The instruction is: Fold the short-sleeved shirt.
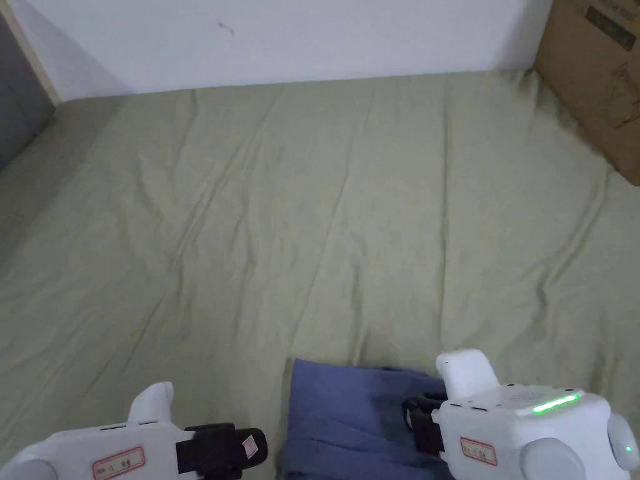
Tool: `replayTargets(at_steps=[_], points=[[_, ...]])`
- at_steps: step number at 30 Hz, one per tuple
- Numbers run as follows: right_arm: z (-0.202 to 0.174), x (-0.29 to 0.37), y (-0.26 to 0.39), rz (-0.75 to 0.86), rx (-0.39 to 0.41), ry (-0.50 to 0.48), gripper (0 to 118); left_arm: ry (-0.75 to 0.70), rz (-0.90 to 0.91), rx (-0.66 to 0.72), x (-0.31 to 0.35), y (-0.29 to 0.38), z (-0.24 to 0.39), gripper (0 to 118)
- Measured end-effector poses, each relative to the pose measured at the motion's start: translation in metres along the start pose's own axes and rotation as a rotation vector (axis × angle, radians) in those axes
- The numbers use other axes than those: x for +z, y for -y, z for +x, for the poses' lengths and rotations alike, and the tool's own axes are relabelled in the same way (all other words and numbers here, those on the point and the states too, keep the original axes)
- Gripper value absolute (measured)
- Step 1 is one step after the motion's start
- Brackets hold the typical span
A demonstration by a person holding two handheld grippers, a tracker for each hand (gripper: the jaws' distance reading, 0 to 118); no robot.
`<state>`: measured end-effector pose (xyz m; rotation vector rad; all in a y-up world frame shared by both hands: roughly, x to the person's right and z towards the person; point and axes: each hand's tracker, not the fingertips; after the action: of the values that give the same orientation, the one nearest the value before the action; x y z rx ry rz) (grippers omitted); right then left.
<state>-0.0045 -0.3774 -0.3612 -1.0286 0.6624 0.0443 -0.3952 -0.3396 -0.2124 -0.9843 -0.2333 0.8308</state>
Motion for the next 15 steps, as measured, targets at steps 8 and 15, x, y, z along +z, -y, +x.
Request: replayTargets(at_steps=[8,15], points=[[0.002,-0.018,-0.002,-0.024,0.013,0.025,0,0.093,-0.039,0.066,-0.022,-0.006,-0.02,34],[0.002,-0.017,0.0,-0.02,-0.01,0.024,0,0.2,-0.144,0.1,-0.069,-0.04,-0.034,90]])
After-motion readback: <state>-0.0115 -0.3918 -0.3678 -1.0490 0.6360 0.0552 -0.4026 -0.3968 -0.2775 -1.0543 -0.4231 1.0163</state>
